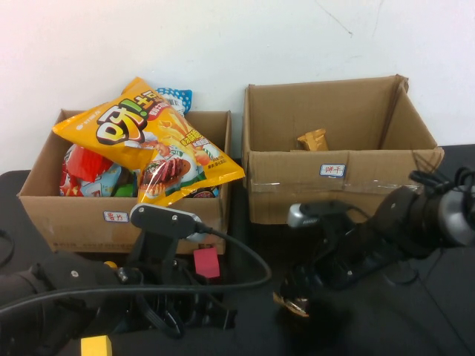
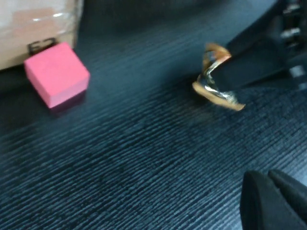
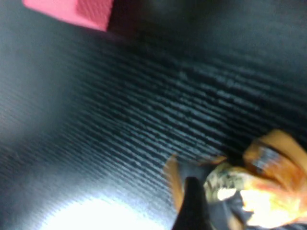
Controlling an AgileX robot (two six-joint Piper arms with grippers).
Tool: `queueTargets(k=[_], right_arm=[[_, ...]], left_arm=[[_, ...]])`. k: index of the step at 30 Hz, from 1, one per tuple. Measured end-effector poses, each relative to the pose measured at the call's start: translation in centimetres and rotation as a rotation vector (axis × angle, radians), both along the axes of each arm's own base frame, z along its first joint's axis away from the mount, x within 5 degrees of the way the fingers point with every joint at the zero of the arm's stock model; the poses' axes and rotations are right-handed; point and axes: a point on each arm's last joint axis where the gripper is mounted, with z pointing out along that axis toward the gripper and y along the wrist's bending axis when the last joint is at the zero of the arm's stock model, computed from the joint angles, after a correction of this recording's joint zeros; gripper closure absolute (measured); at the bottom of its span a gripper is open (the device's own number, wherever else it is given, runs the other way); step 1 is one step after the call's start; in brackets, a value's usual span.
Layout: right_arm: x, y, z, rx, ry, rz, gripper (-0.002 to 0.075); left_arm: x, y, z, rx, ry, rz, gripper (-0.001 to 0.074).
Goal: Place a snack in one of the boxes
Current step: Pick up the biscuit
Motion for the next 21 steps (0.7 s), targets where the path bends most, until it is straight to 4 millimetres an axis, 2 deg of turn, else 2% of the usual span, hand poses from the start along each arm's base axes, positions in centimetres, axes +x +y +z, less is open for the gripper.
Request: queueTargets(k=[5,7,10,15,17,19,21], right_arm=[[-0.2,0.5,-1.6,0.014,0.08,0.049,0.0211],[-0.1,0.6,-1.7,0.018,0.084,0.056,0.0239],[0.0,0.7,-1.8,0.021,0.088,0.059,0.0351],[0.3,1.1,-1.2,0.04,0.094,0.094,0.0613],[0.5,1.2,-0.8,0.042,0.087,0.1,0.0653],[0.5,1.2,0.1,0.04,0.075,0.107,0.0662],[0.6,1.1,1.9,0.039,0.031,0.124,0.0664]], left_arm=[[-0.1,0.0,0.0,0.002,0.0,-0.013,0.0736],[-0.1,0.0,0.0,0.003,-0.001,-0.014,0.0736],[-0.1,0.0,0.0,0.004,-0.002,-0.016,0.0736],[-0.1,-0.1,0.0,0.005,-0.003,-0.02,0.0736],[-0.1,-0.1,0.0,0.005,-0.003,-0.02,0.0737],[-0.1,0.0,0.2,0.001,-0.012,-0.021,0.0736],[-0.2,0.1,0.7,-0.005,-0.029,-0.016,0.0736]])
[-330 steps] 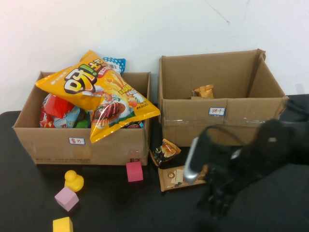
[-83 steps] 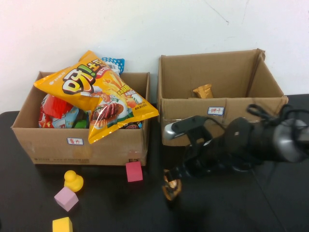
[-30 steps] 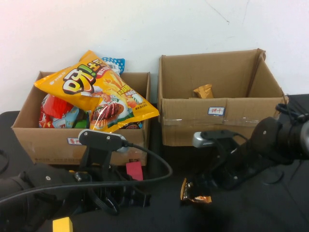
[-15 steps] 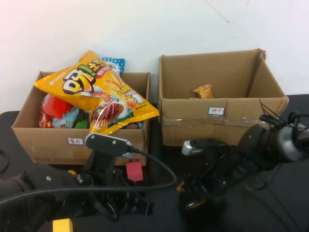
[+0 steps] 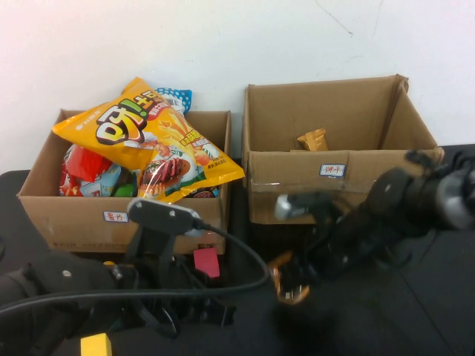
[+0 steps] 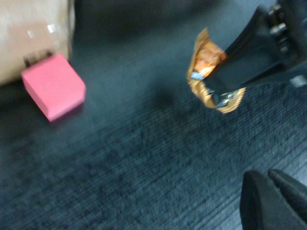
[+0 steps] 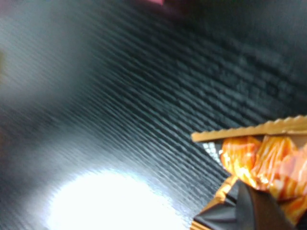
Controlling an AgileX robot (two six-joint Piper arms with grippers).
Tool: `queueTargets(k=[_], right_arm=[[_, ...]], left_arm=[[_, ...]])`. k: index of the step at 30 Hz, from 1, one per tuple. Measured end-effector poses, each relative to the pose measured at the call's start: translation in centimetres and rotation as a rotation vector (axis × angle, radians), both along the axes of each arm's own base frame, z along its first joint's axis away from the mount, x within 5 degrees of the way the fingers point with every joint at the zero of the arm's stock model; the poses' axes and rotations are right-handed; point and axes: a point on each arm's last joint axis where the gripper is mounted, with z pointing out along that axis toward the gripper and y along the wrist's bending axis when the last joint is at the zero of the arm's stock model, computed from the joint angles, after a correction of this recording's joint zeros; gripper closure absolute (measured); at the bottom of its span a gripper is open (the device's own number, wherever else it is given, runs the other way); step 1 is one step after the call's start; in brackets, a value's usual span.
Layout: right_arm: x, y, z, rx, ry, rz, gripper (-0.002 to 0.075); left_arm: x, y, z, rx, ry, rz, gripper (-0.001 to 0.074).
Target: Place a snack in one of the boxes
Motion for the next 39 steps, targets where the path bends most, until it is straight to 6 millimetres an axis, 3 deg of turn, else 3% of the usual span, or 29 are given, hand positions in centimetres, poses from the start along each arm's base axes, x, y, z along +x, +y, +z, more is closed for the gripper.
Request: queueTargets(k=[4,9,13,16,17,18,20,25,28,33,35,39], right_arm=[[0.4,-0.2,5.7,0.019,-0.166,0.022,0.0671],[1.9,-0.7,14.0,0.071,-0.517,-0.078,0.0677],[3.7,-1.4,18.3,0.097,-0.774,-0.229,0.0664],[5.0,-1.8,18.7,0.086,-0.867,-0.309,0.0582],[5.5,-2.0,18.2,0.077,-0.873,-0.327,0.0533],[6.4,-2.1,16.9,0.067,-0.847,-0.35,0.0432],[7.2,-2.4,15.1,0.057,-0.795,-0.368,0.0335],[8.1,-4.1,13.7,0.052,-0.708,-0.386,0.0274],[7.7,-5.1,15.2,0.063,-0.708,-0.361,0.0342],[5.1,-5.9,21.4,0.115,-0.8,-0.286,0.0633],[3.5,-6.3,24.5,0.134,-0.87,-0.255,0.0684],[-0.1,-7.2,29.4,0.131,-0.99,-0.164,0.0713]], left_arm=[[0.0,0.4,1.8,-0.02,-0.08,0.027,0.0736],[0.0,0.6,3.6,-0.04,-0.153,0.034,0.0736],[-0.1,0.6,3.8,-0.04,-0.164,0.029,0.0736],[-0.1,0.6,3.9,-0.039,-0.168,0.027,0.0736],[-0.1,0.7,3.9,-0.04,-0.17,0.027,0.0736],[-0.1,0.6,3.9,-0.04,-0.17,0.027,0.0736],[-0.1,0.7,4.0,-0.038,-0.174,0.024,0.0736],[-0.4,1.4,5.6,-0.029,-0.273,0.045,0.0736],[-0.8,2.6,8.0,-0.015,-0.421,0.098,0.0736],[-3.2,5.4,13.1,-0.003,-0.713,0.176,0.0736],[-4.7,6.5,14.8,-0.02,-0.799,0.198,0.0736],[-8.2,8.9,17.6,-0.042,-0.946,0.234,0.0736]])
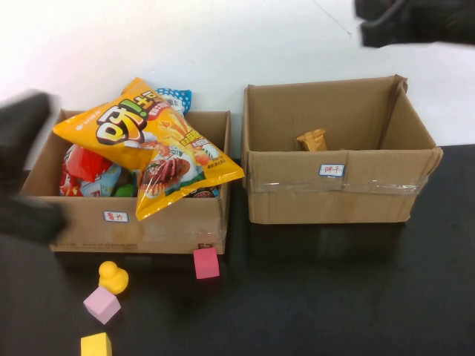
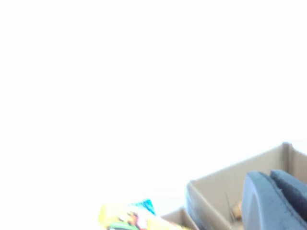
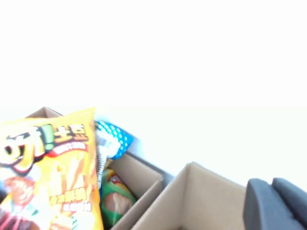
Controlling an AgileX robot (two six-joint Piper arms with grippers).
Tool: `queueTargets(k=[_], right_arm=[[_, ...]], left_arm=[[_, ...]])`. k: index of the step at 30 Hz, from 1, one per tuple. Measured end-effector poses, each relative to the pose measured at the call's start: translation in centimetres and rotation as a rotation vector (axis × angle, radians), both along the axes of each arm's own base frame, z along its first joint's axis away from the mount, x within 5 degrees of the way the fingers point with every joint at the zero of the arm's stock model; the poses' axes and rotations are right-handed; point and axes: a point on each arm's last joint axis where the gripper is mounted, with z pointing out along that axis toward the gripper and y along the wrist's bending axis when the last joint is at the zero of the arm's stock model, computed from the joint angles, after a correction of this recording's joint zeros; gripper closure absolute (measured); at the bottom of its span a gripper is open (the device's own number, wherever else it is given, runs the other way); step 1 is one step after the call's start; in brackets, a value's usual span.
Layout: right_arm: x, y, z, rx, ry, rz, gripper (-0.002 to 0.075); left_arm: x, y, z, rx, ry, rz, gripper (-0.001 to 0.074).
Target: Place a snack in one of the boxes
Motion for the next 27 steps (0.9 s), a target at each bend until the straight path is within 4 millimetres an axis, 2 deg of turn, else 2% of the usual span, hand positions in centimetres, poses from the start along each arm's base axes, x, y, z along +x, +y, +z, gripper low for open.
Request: queueTargets(k=[2,5,7,10,15,22,27], right_arm=[[-1.7,-0.5,1.6,-0.064,-0.046,0.033,0.0716],[-4.4,-1.5,2.7,-0.159,-0.08,0.053,0.0717],[-5.9,-2.0,2.4,-0.188,-0.073,0.054,0.0718],[-8.2,-2.9,1.2,-0.213,-0.048,0.055,0.0718],[-12.1,-4.1,-2.1,-0.214,0.04,0.058,0.0718],[-17.5,-5.9,-6.7,-0.226,0.133,0.072,0.0719],[-21.1,-7.0,-9.0,-0.218,0.137,0.074,0.072]], left_arm=[[-1.7,1.5,1.0,-0.042,-0.045,0.048,0.0736],[-3.6,4.1,1.4,-0.081,-0.078,0.182,0.0737],[-4.6,5.5,0.9,-0.098,-0.081,0.261,0.0737],[-5.5,6.3,0.0,-0.109,-0.081,0.287,0.0736],[-5.6,5.3,-1.2,-0.138,-0.065,0.181,0.0737],[-6.2,1.7,-4.0,-0.158,-0.004,-0.205,0.0736],[-7.1,0.0,-6.5,-0.121,0.051,-0.42,0.0736]])
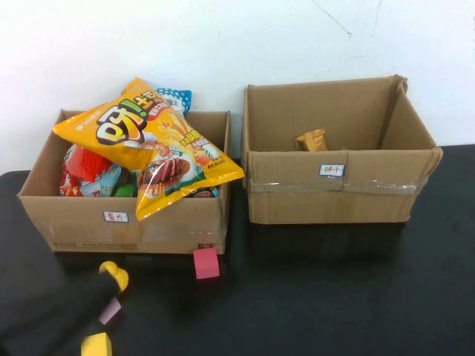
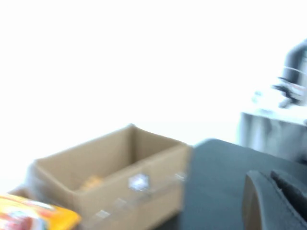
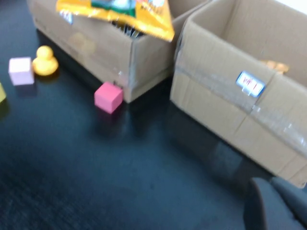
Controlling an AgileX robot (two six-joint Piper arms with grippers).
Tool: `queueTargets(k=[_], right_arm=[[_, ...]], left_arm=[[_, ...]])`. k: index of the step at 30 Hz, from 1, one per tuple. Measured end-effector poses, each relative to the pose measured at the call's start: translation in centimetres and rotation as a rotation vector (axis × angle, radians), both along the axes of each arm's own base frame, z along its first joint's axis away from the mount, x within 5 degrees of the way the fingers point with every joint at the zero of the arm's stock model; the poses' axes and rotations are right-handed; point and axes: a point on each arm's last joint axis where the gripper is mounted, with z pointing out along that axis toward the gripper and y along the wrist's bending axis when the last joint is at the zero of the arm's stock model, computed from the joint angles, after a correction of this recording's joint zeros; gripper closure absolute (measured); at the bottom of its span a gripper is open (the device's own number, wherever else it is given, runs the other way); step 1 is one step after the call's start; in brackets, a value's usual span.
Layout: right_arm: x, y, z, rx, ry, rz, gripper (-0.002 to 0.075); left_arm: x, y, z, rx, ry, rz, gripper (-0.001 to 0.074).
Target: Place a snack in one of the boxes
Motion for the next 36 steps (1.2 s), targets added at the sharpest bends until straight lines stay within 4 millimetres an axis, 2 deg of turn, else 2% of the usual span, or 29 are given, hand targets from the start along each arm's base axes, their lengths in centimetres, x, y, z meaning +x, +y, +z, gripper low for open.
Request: queueTargets(k=[6,13,21,28,33,36], right_arm=[[-1.4,-0.2,-1.9,0.033,0.058,0.004,0.072],[-1.7,0.3,-1.9,0.133,0.121,0.01,0.072],[-2.2,0.8,-1.9,0.206,0.196,0.04,0.0726],[-0.9,0.2,-0.7,0.267,0.03,-0.068,0.0727],[-0.7,0.3,-0.3,0.361,0.037,-0.1,0.0727],[-0.8,0.4,-0.3,0.307,-0.003,-0.063,0.0727]], left_arm=[[-0.3,-0.5,-2.2,0.008,0.078,-0.074,0.0736],[-0.3,-0.6,-3.9,0.033,0.121,-0.077,0.0736],[-0.3,-0.6,-4.1,0.036,0.126,-0.077,0.0736],[-0.3,-0.6,-4.1,0.036,0.126,-0.077,0.0736],[-0.2,-0.5,-4.1,0.037,0.128,-0.059,0.0736],[-0.2,-0.5,-4.1,0.037,0.128,-0.055,0.0736]])
